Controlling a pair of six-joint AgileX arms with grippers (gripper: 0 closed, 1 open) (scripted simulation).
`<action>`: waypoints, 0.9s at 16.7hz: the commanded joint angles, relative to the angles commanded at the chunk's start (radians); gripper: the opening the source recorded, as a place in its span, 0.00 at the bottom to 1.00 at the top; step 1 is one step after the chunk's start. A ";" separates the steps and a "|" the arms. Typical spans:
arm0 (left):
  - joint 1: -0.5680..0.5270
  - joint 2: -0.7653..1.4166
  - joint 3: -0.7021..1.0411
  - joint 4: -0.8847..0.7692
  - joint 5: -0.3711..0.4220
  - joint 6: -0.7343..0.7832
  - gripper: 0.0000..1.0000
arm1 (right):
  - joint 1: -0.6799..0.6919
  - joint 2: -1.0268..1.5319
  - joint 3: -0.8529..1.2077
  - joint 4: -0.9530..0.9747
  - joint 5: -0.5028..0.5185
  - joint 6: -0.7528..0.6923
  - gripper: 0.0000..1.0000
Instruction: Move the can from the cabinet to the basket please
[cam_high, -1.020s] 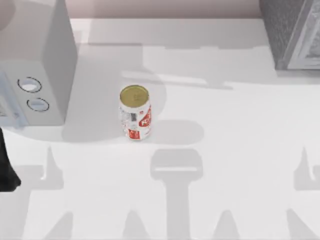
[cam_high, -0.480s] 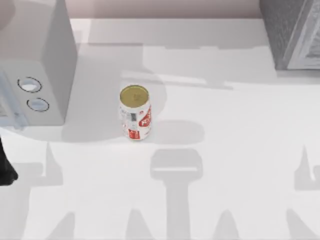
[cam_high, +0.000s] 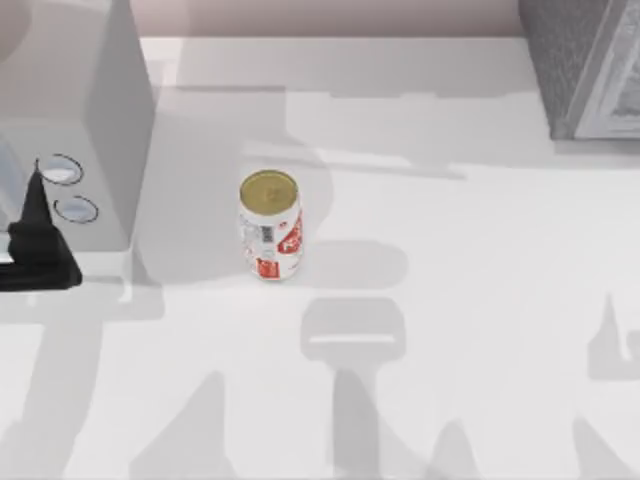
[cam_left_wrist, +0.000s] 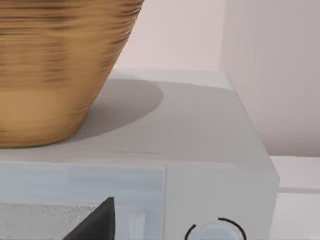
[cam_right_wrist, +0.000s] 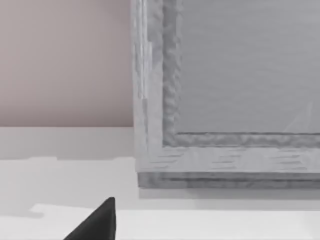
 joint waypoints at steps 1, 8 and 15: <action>-0.039 0.095 0.020 0.063 -0.033 -0.005 1.00 | 0.000 0.000 0.000 0.000 0.000 0.000 1.00; -0.317 0.777 0.167 0.520 -0.279 -0.037 1.00 | 0.000 0.000 0.000 0.000 0.000 0.000 1.00; -0.545 1.354 0.305 0.926 -0.500 -0.063 1.00 | 0.000 0.000 0.000 0.000 0.000 0.000 1.00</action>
